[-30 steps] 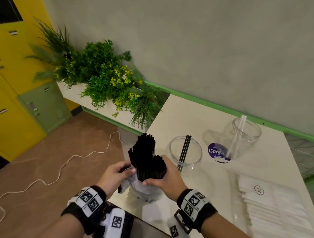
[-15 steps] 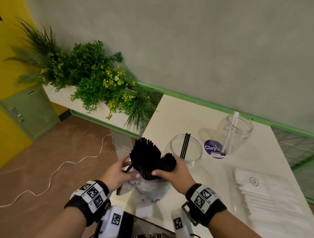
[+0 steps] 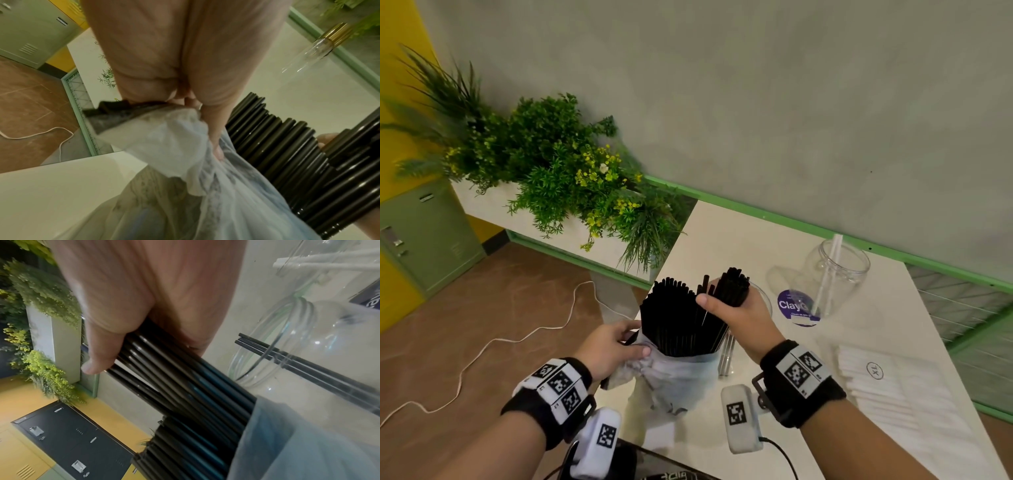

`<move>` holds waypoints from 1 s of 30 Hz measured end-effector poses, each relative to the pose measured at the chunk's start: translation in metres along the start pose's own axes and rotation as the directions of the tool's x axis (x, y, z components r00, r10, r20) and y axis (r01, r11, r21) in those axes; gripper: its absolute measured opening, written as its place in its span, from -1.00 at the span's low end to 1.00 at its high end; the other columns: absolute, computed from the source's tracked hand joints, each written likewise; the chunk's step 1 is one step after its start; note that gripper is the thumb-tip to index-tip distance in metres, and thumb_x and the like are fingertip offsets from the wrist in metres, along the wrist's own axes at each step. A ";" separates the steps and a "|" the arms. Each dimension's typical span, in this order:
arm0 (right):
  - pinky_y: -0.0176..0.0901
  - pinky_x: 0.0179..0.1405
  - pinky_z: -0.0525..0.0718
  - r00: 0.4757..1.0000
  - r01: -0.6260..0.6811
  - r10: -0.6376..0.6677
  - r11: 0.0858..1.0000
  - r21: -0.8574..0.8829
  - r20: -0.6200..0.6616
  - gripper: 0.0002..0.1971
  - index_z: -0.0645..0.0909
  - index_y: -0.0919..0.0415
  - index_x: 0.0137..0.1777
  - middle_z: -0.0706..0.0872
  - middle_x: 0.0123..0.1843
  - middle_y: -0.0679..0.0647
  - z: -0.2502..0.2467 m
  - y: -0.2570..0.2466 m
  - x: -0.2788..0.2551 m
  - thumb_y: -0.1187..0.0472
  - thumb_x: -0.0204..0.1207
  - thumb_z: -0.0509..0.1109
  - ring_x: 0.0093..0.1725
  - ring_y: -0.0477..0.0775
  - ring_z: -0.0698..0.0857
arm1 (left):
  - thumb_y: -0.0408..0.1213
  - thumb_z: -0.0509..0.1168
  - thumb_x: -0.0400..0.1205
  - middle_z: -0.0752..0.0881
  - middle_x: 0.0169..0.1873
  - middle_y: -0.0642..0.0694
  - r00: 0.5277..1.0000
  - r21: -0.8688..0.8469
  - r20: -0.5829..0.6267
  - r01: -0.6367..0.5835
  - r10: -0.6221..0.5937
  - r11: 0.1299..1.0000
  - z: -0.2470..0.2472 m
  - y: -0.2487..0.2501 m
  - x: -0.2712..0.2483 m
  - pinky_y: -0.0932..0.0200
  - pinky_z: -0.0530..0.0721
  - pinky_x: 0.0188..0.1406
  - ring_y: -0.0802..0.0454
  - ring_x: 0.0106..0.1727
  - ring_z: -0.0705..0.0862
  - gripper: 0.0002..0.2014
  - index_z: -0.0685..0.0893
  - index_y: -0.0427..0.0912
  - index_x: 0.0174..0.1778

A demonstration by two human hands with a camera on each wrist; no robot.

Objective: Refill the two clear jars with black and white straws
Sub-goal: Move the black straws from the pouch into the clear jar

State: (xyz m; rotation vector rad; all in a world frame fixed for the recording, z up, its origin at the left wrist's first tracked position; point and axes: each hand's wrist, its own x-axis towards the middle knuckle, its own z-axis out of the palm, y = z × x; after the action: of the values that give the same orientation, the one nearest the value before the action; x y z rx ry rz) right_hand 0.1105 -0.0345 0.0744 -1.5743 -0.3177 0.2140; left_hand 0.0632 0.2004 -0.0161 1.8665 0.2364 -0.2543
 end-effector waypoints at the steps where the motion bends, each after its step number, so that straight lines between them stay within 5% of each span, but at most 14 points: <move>1: -0.29 -0.14 0.67 1.000 -0.004 0.004 1.000 -0.007 0.006 -0.85 0.65 0.31 -0.14 0.72 -0.25 0.00 0.000 -0.001 0.000 0.29 0.42 0.56 -0.18 -0.11 0.74 | -0.35 0.58 0.36 0.75 0.10 -0.11 1.000 -0.004 -0.005 0.004 -0.004 1.000 0.001 0.000 0.001 0.27 0.61 0.12 0.07 0.18 0.66 -0.46 0.61 -0.02 0.24; 5: -0.30 -0.10 0.66 0.994 -0.050 0.056 0.997 -0.067 0.098 -0.82 0.67 0.24 -0.07 0.77 -0.21 -0.08 0.003 0.008 0.001 0.30 0.39 0.59 -0.10 -0.10 0.77 | -0.45 0.51 0.43 0.72 0.03 -0.05 1.000 0.001 -0.008 0.014 -0.014 1.000 0.003 0.004 0.002 0.47 0.52 -0.11 0.10 0.17 0.61 -0.52 0.58 -0.04 0.22; 12: -0.41 -0.17 0.59 0.999 0.042 -0.042 0.999 -0.006 0.001 -0.80 0.63 0.20 -0.24 0.66 -0.28 -0.07 -0.001 -0.011 0.008 0.12 0.37 0.58 -0.24 -0.20 0.64 | -0.45 0.51 0.44 0.65 -0.11 0.12 0.998 -0.015 -0.047 0.049 -0.049 0.999 0.003 0.010 -0.003 0.53 0.47 -0.21 0.15 0.09 0.59 -0.53 0.54 -0.02 0.19; 16: -0.39 -0.15 0.61 1.000 0.018 -0.016 0.998 -0.057 0.026 -0.80 0.64 0.24 -0.22 0.68 -0.25 -0.01 -0.005 -0.014 0.013 0.14 0.42 0.56 -0.21 -0.15 0.67 | -0.46 0.50 0.45 0.65 -0.02 -0.03 0.997 -0.018 -0.051 0.051 -0.052 0.999 0.004 0.016 -0.005 0.54 0.49 -0.23 0.09 0.17 0.57 -0.54 0.54 -0.05 0.19; 20: -0.34 -0.15 0.63 0.999 -0.027 0.032 0.992 -0.124 0.038 -0.72 0.66 0.39 -0.13 0.73 -0.21 0.07 0.003 -0.003 0.011 0.14 0.43 0.57 -0.17 -0.10 0.74 | -0.50 0.48 0.45 0.67 -0.10 0.06 0.998 -0.034 -0.039 0.049 -0.050 0.998 0.004 0.019 -0.005 0.62 0.52 -0.33 0.27 -0.04 0.62 -0.54 0.56 -0.10 0.22; 26: -0.13 -0.08 0.64 0.986 0.081 -0.078 0.997 0.017 -0.145 -0.53 0.63 0.32 -0.17 0.66 -0.22 0.15 0.003 -0.020 0.010 -0.13 0.27 0.56 -0.20 0.02 0.65 | -0.47 0.49 0.46 0.63 0.08 -0.13 0.997 -0.004 -0.050 0.055 -0.055 0.998 0.001 0.018 -0.005 0.30 0.46 0.07 0.09 0.22 0.53 -0.44 0.53 -0.25 0.39; 30: -0.22 -0.14 0.60 0.991 0.033 -0.039 0.998 -0.050 -0.124 -0.57 0.61 0.44 -0.17 0.66 -0.33 0.09 0.010 -0.016 0.010 -0.01 0.44 0.52 -0.29 -0.05 0.64 | -0.44 0.51 0.44 0.65 0.17 -0.18 0.997 -0.022 -0.040 0.060 -0.061 0.998 0.002 0.018 -0.002 0.32 0.49 0.05 0.06 0.27 0.55 -0.43 0.55 -0.18 0.38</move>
State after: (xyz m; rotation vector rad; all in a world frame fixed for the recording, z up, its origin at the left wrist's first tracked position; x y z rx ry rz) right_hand 0.1151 -0.0214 0.0902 -1.6204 -0.2545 0.0794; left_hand 0.0660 0.1928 0.0002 1.8472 0.3222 -0.2547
